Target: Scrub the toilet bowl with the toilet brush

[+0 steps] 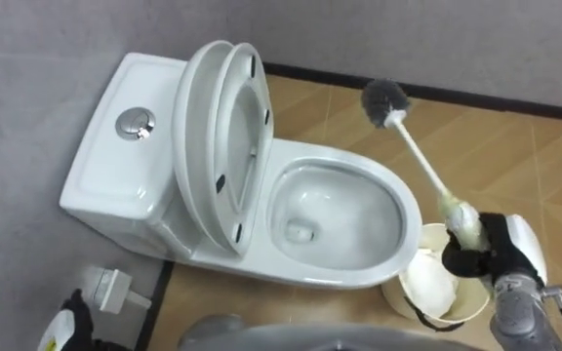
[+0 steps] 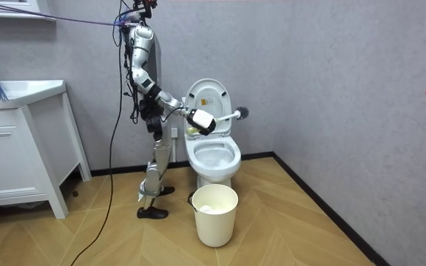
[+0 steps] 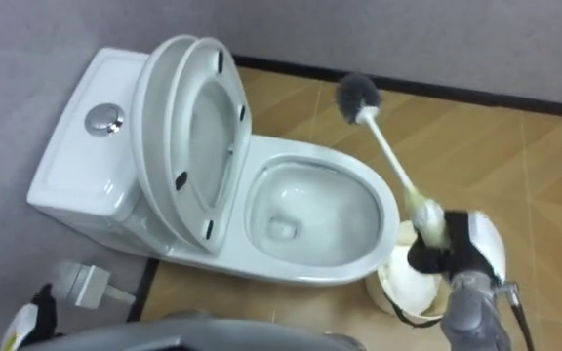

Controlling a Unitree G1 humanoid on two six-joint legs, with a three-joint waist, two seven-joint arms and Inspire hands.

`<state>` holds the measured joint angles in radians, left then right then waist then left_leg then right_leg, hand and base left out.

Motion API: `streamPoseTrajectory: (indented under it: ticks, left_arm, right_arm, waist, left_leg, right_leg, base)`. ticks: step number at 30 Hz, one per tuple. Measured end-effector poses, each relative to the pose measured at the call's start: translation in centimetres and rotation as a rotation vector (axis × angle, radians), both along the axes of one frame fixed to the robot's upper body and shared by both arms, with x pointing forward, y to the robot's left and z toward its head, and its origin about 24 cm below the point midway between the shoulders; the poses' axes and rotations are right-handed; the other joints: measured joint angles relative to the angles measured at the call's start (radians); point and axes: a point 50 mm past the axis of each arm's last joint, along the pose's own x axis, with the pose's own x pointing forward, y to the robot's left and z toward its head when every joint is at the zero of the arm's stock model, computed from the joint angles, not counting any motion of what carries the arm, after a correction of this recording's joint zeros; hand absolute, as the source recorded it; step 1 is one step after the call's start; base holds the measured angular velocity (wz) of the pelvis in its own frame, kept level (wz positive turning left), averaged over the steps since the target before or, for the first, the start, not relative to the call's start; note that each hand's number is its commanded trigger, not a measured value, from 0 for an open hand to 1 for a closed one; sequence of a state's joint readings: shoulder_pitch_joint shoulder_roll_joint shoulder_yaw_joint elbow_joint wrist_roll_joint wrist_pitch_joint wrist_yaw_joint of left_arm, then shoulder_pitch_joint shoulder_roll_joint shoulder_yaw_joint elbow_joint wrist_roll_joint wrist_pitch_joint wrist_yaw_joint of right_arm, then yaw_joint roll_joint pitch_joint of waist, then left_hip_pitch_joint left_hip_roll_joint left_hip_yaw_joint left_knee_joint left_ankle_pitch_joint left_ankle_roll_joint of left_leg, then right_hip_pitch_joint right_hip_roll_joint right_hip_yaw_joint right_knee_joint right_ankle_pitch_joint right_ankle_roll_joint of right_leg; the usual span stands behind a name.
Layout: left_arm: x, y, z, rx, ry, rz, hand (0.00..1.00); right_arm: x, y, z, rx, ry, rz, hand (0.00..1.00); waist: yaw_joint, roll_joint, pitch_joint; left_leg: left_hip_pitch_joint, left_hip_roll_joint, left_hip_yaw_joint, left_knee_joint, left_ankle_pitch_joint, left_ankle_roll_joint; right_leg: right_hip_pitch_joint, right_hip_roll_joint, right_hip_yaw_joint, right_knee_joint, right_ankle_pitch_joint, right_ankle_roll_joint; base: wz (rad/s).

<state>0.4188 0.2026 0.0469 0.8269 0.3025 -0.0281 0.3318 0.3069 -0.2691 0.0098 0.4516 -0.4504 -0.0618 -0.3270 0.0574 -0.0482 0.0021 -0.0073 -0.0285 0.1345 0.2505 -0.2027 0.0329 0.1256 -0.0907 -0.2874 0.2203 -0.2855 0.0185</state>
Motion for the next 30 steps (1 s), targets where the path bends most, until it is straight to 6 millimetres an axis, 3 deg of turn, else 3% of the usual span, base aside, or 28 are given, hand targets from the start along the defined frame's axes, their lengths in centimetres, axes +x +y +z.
streamPoseTrajectory:
  ticks: [4, 7, 10, 13, 14, 15, 16, 17, 30]
  left_arm:
    - [0.2, -0.2, -0.3, -0.042, 0.007, 0.036, 0.00]
    - [1.1, -0.2, -0.3, -0.064, -0.014, 0.057, 0.00]
    - [2.7, -0.4, -0.4, -0.087, -0.049, 0.050, 0.00]
    - [4.2, -0.8, -0.6, -0.108, -0.068, 0.050, 0.00]
    - [4.6, -1.2, -0.7, -0.119, -0.076, 0.051, 0.00]
    - [4.6, -1.5, -0.9, -0.130, -0.074, 0.057, 0.00]
    - [4.6, -1.7, -0.9, -0.135, -0.073, 0.060, 0.00]
    - [4.3, -1.8, -1.1, -0.142, -0.064, 0.068, 0.00]
    - [0.7, -1.4, -1.9, -0.147, 0.106, 0.087, 0.00]
  right_arm:
    - [-0.2, 0.4, -0.3, 0.022, -0.013, -0.031, 1.00]
    - [-0.9, 0.5, -0.8, 0.073, -0.002, -0.086, 1.00]
    - [-2.4, 0.5, -2.3, 0.110, 0.057, -0.171, 1.00]
    - [-4.4, 0.0, -4.1, 0.125, 0.165, -0.252, 1.00]
    - [-5.4, -0.2, -4.7, 0.132, 0.203, -0.291, 0.87]
    - [-6.2, -0.3, -5.1, 0.133, 0.230, -0.320, 0.53]
    - [-6.5, -0.4, -5.2, 0.131, 0.239, -0.334, 0.14]
    - [-6.9, -0.5, -5.3, 0.123, 0.251, -0.353, 0.00]
    - [-7.8, -1.5, -6.2, 0.182, 0.283, -0.552, 0.00]
  waist:
    - [-0.002, 0.002, -0.0011]
    - [-0.024, 0.008, -0.0014]
    - [-0.035, 0.010, 0.0043]
    - [-0.041, 0.025, 0.0012]
    - [-0.040, 0.027, 0.0016]
    - [-0.038, 0.030, 0.0015]
    - [-0.039, 0.031, 0.0006]
    - [-0.048, 0.039, 0.0011]
    - [-0.056, 0.030, -0.0011]
  left_leg:
    - [0.021, 0.003, 0.016, -0.016, -0.001, 0.000]
    - [0.024, 0.004, 0.024, -0.017, -0.002, 0.000]
    - [0.039, 0.005, 0.029, -0.017, -0.006, 0.003]
    - [0.041, 0.005, 0.031, -0.018, -0.006, 0.005]
    - [0.045, 0.005, 0.034, -0.024, -0.006, 0.005]
    - [0.052, 0.006, 0.045, -0.030, -0.005, 0.006]
    - [0.055, 0.008, 0.051, -0.031, -0.006, 0.007]
    - [0.055, 0.008, 0.052, -0.031, -0.006, 0.008]
    - [0.057, 0.014, 0.051, -0.022, -0.007, 0.006]
  right_leg:
    - [0.006, 0.005, 0.045, -0.001, 0.005, 0.000]
    - [0.010, 0.007, 0.067, -0.002, 0.009, 0.002]
    - [0.020, 0.007, 0.077, -0.002, 0.011, 0.003]
    - [0.020, 0.007, 0.077, -0.001, 0.016, 0.005]
    - [0.020, 0.007, 0.084, -0.001, 0.018, 0.006]
    - [0.020, 0.007, 0.093, -0.001, 0.021, 0.006]
    - [0.020, 0.008, 0.094, -0.001, 0.023, 0.006]
    - [0.020, 0.008, 0.092, -0.002, 0.024, 0.007]
    - [0.037, 0.019, 0.096, -0.041, 0.036, 0.004]
  base:
    - [-0.15]
    - [-0.05]
    - [-0.09]
    - [-0.07]
    - [-0.19]
    - [-0.25]
    - [-0.28]
    - [-0.18]
    - [-0.01]
